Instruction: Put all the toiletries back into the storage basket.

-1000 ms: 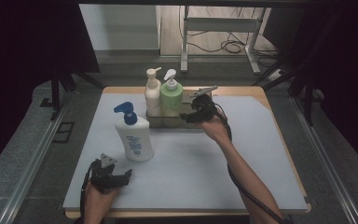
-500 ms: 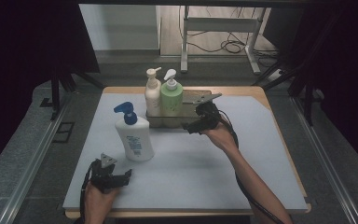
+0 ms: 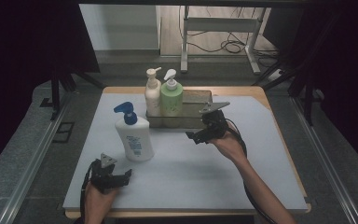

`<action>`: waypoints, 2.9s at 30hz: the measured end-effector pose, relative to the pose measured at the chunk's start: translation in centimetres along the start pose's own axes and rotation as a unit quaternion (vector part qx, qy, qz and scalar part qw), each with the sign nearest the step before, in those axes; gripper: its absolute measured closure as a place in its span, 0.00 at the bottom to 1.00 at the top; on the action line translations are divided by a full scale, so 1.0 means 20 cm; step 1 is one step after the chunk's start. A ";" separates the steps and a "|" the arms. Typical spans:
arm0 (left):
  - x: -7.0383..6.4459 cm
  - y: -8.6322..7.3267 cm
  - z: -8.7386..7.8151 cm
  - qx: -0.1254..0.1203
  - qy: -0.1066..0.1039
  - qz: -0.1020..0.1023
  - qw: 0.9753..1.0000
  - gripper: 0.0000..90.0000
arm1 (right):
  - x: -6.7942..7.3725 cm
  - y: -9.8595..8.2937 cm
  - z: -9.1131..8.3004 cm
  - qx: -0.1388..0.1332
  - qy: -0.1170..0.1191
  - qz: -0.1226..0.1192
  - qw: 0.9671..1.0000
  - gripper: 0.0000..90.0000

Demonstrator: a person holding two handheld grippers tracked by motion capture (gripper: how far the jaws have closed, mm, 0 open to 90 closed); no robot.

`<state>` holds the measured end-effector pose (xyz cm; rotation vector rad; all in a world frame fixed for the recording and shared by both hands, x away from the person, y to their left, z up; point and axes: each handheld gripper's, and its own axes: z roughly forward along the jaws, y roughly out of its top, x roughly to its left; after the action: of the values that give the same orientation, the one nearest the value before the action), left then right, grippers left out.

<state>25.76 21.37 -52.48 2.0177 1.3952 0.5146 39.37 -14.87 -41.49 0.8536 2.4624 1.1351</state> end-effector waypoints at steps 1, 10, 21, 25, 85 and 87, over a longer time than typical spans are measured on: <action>0.00 0.00 0.00 0.000 0.000 0.000 1.000 0.14 | 0.01 -0.01 -0.01 -0.001 0.000 0.000 1.000 0.00; 0.00 0.00 0.00 0.000 0.000 0.000 1.000 0.14 | 0.04 -0.06 -0.10 -0.008 -0.004 -0.007 1.000 0.00; 0.00 0.00 0.00 0.000 0.000 0.000 1.000 0.14 | 0.04 -0.19 -0.19 0.005 -0.015 0.003 1.000 0.00; 0.00 0.00 0.00 0.001 -0.001 0.000 1.000 0.14 | 0.04 -0.24 -0.21 0.010 -0.024 -0.003 1.000 0.00; 0.06 0.08 -0.04 -0.038 0.009 -0.034 0.999 0.84 | 0.00 -0.92 -0.26 0.045 -0.062 0.072 0.994 0.05; 0.07 0.10 -0.04 -0.043 0.007 -0.039 0.998 0.90 | 0.00 -0.92 -0.26 0.045 -0.062 0.072 0.994 0.05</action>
<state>27.14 22.42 -50.71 1.8864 1.4294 0.5451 29.59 -27.35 -52.23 1.1096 2.3984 0.9910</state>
